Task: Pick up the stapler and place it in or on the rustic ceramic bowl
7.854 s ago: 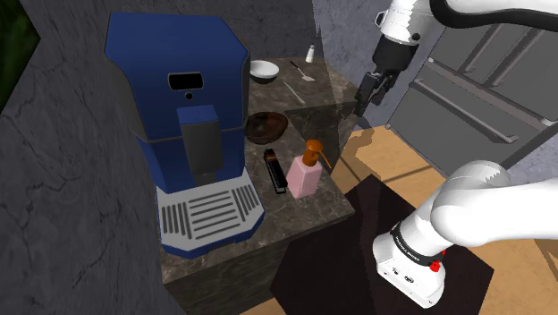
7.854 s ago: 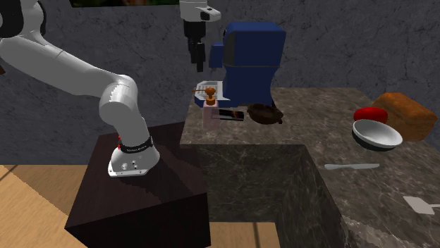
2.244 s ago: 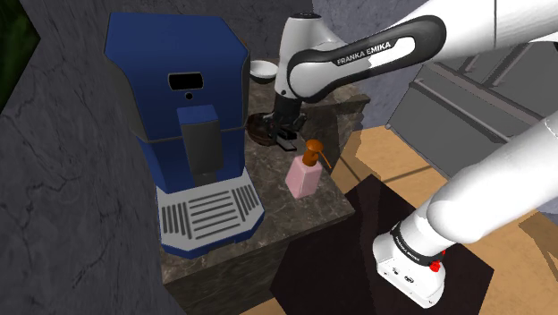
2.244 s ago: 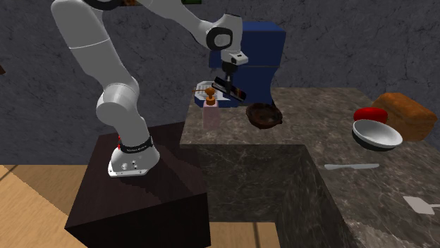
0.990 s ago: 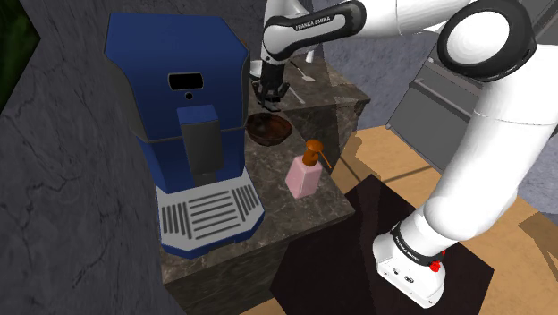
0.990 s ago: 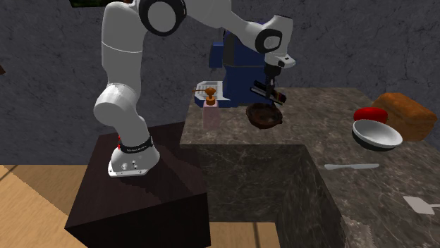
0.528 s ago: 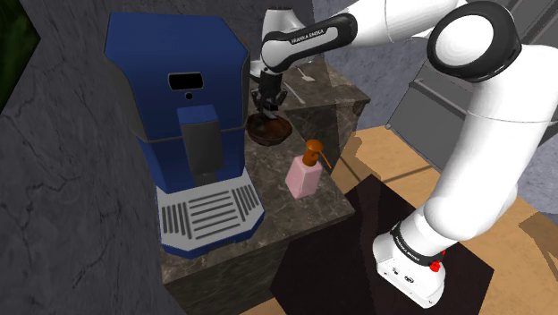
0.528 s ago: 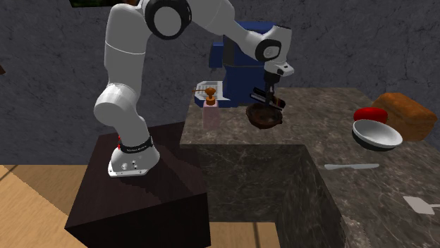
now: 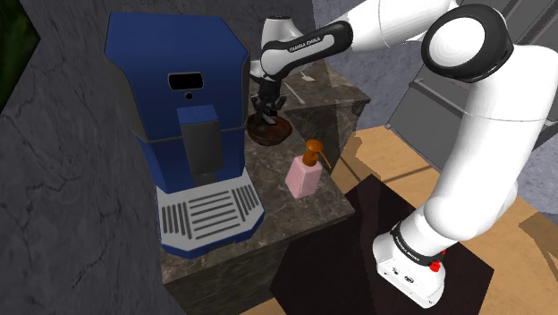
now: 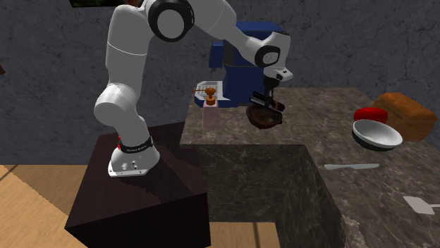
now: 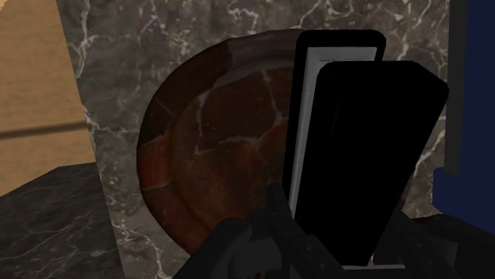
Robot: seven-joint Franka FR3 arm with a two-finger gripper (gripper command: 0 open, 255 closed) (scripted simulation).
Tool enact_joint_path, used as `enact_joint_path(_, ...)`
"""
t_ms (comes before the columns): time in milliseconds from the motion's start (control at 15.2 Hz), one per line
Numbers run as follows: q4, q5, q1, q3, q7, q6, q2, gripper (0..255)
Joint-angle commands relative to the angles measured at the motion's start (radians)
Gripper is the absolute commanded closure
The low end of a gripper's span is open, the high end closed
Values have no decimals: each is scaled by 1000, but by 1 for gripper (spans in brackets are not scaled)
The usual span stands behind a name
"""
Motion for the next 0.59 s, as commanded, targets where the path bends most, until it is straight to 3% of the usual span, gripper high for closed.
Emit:
enact_joint_path(0,0,0,0,0,0,0,0,255)
enact_joint_path(132,0,0,0,0,0,0,0,255)
enact_joint_path(198,0,0,0,0,0,0,0,0)
enact_joint_path(528,0,0,0,0,0,1,0,0)
